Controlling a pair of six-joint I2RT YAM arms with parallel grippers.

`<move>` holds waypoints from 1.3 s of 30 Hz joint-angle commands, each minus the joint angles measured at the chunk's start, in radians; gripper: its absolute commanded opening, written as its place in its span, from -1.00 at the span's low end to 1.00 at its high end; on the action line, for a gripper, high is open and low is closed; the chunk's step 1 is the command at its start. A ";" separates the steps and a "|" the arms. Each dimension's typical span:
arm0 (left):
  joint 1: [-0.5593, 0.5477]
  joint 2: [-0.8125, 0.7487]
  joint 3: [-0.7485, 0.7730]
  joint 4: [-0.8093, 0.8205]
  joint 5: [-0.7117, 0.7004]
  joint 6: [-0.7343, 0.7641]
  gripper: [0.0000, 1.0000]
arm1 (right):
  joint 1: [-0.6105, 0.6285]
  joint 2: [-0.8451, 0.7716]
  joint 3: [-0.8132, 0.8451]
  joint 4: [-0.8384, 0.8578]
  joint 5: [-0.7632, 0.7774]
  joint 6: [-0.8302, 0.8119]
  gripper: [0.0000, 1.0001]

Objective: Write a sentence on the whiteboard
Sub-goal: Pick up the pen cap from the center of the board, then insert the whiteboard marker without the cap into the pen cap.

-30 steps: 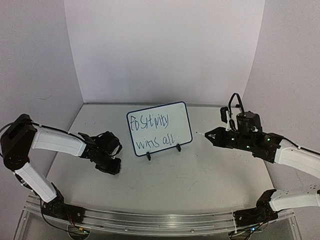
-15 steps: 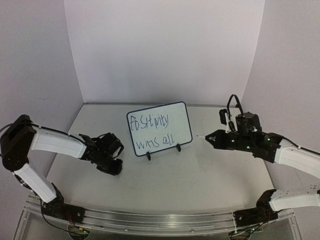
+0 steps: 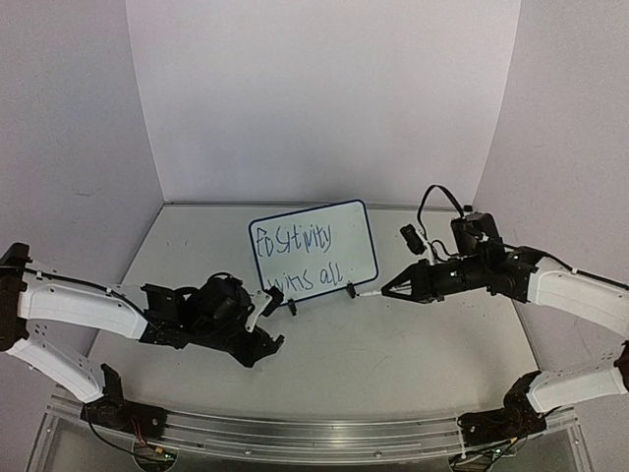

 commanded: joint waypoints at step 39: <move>-0.276 0.131 0.087 0.371 0.007 -0.023 -1.00 | 0.149 0.169 0.129 -0.247 -0.320 -0.085 -1.00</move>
